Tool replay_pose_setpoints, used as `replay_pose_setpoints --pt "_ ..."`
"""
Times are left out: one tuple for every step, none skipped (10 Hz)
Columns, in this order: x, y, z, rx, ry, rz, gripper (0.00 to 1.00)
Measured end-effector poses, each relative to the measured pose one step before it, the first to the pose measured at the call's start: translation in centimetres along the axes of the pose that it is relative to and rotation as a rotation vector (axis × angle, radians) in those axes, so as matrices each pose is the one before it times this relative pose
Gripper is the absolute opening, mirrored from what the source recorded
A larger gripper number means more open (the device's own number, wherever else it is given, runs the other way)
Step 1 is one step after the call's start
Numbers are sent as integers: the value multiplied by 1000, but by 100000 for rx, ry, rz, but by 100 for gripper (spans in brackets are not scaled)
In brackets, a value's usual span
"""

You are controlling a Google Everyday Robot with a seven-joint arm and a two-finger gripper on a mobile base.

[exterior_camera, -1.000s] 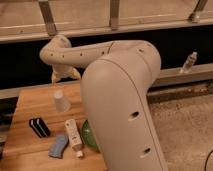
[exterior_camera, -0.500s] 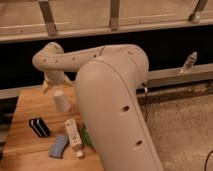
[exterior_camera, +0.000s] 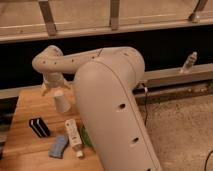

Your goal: Place the ceramic cup over the eraser

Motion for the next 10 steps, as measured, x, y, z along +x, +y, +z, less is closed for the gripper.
replay_pose_setpoints --pt "-129 -14 242 -68 726 -855 80" --pt "-96 35 668 -786 1034 -602 80" --pt "-42 63 1034 -903 1130 -615 80" --pt "-137 88 1180 -1010 1213 -774 80" --pt "-129 -95 382 -408 474 -159 80" --pt "-126 -279 610 -431 813 -17 80" --pt "-134 -325 601 -558 883 190 80" --pt "-51 -183 737 -528 1003 41 80" --pt "-17 -126 518 -493 799 191 80" --pt "24 -161 813 -685 1161 260 80"
